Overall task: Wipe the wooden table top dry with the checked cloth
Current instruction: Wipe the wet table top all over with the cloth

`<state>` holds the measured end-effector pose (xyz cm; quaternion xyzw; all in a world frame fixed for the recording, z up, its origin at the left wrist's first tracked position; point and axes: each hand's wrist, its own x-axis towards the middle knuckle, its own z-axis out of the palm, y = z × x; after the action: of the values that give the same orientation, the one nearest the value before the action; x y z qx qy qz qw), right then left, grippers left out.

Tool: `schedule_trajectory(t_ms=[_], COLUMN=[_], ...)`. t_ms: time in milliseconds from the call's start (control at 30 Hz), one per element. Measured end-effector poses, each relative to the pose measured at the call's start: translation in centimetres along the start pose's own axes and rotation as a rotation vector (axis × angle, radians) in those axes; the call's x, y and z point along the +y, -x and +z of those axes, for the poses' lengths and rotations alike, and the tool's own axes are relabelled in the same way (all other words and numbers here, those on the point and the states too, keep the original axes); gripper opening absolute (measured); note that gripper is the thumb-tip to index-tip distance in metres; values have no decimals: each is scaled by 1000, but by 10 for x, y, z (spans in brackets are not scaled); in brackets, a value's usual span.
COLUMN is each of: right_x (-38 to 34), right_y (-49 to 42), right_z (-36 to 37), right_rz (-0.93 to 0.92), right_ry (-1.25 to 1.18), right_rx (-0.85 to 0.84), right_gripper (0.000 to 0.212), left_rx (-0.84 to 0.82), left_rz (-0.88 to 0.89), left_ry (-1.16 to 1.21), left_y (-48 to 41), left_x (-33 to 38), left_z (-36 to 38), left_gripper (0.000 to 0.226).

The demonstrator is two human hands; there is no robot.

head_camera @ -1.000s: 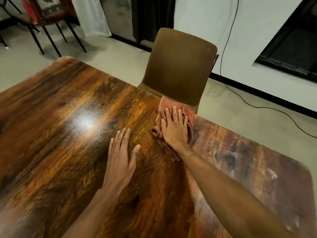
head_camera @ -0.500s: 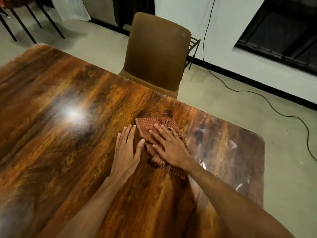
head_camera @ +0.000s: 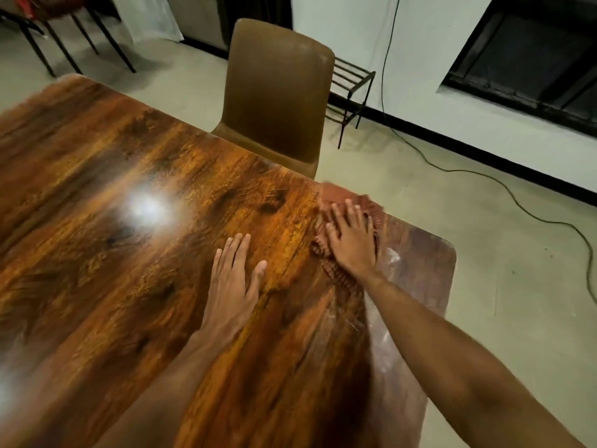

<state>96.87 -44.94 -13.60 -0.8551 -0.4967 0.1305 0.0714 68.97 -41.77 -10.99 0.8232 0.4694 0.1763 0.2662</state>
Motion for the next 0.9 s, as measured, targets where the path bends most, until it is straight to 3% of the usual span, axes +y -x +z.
schedule_trajectory(t_ms=[33, 100, 233, 300, 433, 600, 733, 900], right_x=[5, 1, -30, -36, -4, 103, 136, 128], right_y=[-5, -4, -8, -32, -60, 10, 36, 59], right_z=[-3, -2, 15, 12, 0, -13, -19, -9], right_rz=[93, 67, -447, -554, -361, -252, 48, -351], right_ry=[-19, -17, 45, 21, -25, 26, 45, 67], right_rx=[14, 59, -58, -105, -54, 37, 60, -23], right_gripper=[58, 59, 59, 59, 58, 61, 61, 60], left_rx=[1, 3, 14, 42, 34, 10, -13, -89], left_rz=[-6, -18, -68, -81, -78, -105, -64, -14], left_ry=[-2, 9, -34, -47, -75, -22, -4, -63], left_y=[3, 8, 0, -6, -7, 6, 7, 6], left_x=[10, 32, 61, 67, 79, 96, 113, 136], left_z=[4, 14, 38, 46, 54, 60, 78, 103], left_gripper=[67, 65, 66, 66, 66, 67, 65, 66])
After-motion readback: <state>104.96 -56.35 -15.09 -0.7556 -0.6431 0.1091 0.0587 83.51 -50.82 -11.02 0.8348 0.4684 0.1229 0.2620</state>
